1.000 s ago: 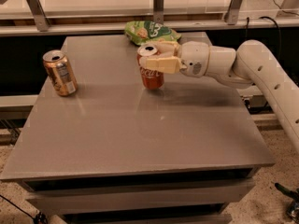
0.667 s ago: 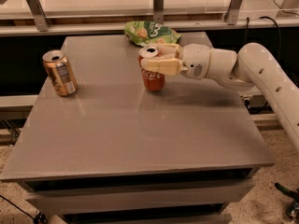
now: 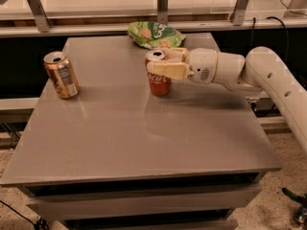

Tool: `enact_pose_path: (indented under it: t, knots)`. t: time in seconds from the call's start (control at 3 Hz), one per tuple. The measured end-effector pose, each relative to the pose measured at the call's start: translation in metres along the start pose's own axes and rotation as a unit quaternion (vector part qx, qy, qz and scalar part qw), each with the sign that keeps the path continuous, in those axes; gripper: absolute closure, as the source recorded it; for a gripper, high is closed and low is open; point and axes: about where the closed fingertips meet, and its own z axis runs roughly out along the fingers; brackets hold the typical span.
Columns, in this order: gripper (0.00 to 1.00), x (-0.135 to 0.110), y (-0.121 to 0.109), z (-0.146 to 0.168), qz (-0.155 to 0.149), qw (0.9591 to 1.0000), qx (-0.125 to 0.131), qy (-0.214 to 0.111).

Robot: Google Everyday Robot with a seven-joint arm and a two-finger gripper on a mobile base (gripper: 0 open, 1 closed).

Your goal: Place coke can upright

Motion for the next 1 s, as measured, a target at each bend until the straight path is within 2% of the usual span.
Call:
enact_pose_path:
  t: [0.33,0.67,1.0]
  knots:
    - [0.0,0.007,-0.001,-0.007,0.013,0.9997,0.013,0.014]
    - [0.0,0.008,-0.001,-0.018,0.018,0.9987,0.033,0.035]
    - [0.0,-0.011,0.004,-0.022,0.009,0.9947,0.037,0.096]
